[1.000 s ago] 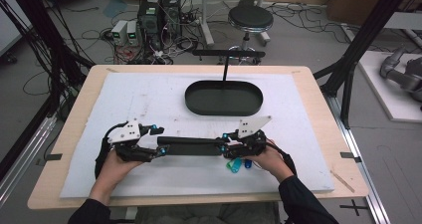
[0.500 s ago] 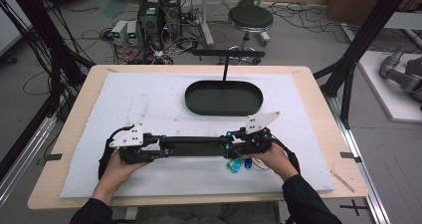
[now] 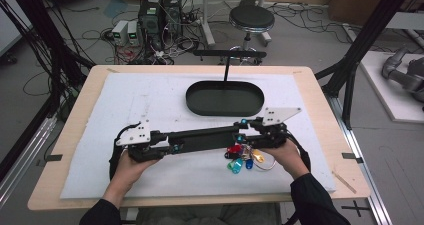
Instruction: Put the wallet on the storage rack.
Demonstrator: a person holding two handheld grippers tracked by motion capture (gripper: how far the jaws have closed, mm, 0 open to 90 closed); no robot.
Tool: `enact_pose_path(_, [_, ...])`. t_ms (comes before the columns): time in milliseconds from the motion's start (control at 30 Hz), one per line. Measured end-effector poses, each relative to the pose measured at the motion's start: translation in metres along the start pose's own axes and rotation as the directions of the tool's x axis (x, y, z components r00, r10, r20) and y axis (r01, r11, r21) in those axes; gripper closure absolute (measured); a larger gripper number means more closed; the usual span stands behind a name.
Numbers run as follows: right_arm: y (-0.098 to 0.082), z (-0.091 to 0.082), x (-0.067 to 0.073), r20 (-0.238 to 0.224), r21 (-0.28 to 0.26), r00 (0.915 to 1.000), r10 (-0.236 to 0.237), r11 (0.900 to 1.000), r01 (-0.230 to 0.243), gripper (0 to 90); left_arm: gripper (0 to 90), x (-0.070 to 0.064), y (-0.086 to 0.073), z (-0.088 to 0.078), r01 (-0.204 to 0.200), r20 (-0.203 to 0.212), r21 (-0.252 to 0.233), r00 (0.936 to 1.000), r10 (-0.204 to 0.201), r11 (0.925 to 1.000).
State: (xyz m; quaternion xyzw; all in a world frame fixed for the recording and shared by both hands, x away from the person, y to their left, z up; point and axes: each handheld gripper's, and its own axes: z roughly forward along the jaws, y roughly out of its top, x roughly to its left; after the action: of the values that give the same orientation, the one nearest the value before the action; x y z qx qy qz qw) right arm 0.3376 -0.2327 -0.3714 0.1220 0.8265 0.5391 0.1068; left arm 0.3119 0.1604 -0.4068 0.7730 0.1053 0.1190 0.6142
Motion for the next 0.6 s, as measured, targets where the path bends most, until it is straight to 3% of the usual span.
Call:
enact_pose_path(100, [-0.002, -0.021, -0.004, 0.1, -0.034, 0.9949, 0.013, 0.999, -0.01, 51.8, 75.3, 0.005, 0.006, 0.004, -0.007, -0.022, -0.02, 0.9997, 0.006, 0.9998])
enact_pose_path(167, [-0.007, -0.044, -0.008, 0.198, -0.083, 0.9786, 0.056, 0.996, -0.04, 45.1, 75.2, 0.008, 0.01, 0.007, -0.008, -0.037, -0.027, 0.9993, 0.007, 0.9996])
enact_pose_path(200, [-0.007, -0.044, -0.008, 0.198, -0.083, 0.9786, 0.056, 0.996, -0.04, 45.1, 75.2, 0.01, 0.012, 0.008, -0.015, -0.048, -0.026, 0.9988, 0.014, 0.9995])
enact_pose_path(267, [-0.013, -0.059, -0.011, 0.268, -0.107, 0.96, 0.081, 0.993, -0.054, 42.1, 75.2, 0.014, 0.016, 0.011, -0.015, -0.064, -0.032, 0.9979, 0.013, 0.9994])
enact_pose_path(333, [-0.02, -0.072, -0.013, 0.34, -0.127, 0.9347, 0.103, 0.99, -0.063, 40.2, 75.2, 0.018, 0.019, 0.015, -0.018, -0.092, -0.028, 0.9956, 0.015, 0.9994])
enact_pose_path(367, [-0.027, -0.083, -0.015, 0.403, -0.141, 0.9054, 0.134, 0.987, -0.083, 40.0, 75.3, 0.02, 0.021, 0.018, -0.017, -0.105, -0.029, 0.9944, 0.014, 0.9994])
enact_pose_path(400, [-0.027, -0.083, -0.015, 0.403, -0.141, 0.9054, 0.134, 0.987, -0.083, 40.0, 75.3, 0.023, 0.022, 0.02, -0.017, -0.116, -0.028, 0.9931, 0.014, 0.9994])
enact_pose_path(433, [-0.035, -0.092, -0.017, 0.452, -0.154, 0.8755, 0.17, 0.982, -0.112, 39.9, 75.3, 0.025, 0.023, 0.022, -0.016, -0.124, -0.031, 0.9923, 0.012, 0.9994])
enact_pose_path(467, [-0.035, -0.092, -0.017, 0.452, -0.154, 0.8755, 0.17, 0.982, -0.112, 39.9, 75.3, 0.027, 0.024, 0.025, -0.014, -0.132, -0.031, 0.9911, 0.01, 0.9994])
enact_pose_path(500, [-0.043, -0.099, -0.019, 0.499, -0.174, 0.8414, 0.208, 0.975, -0.138, 39.9, 75.3, 0.029, 0.025, 0.028, -0.013, -0.141, -0.029, 0.99, 0.009, 0.9995])
enact_pose_path(533, [-0.043, -0.099, -0.019, 0.499, -0.174, 0.8414, 0.208, 0.975, -0.138, 39.9, 75.3, 0.03, 0.026, 0.031, -0.018, -0.15, -0.026, 0.9886, 0.014, 0.9995])
enact_pose_path(600, [-0.051, -0.105, -0.022, 0.532, -0.192, 0.8114, 0.243, 0.968, -0.164, 39.8, 75.2, 0.034, 0.029, 0.036, -0.02, -0.163, -0.015, 0.9865, 0.017, 0.9997])
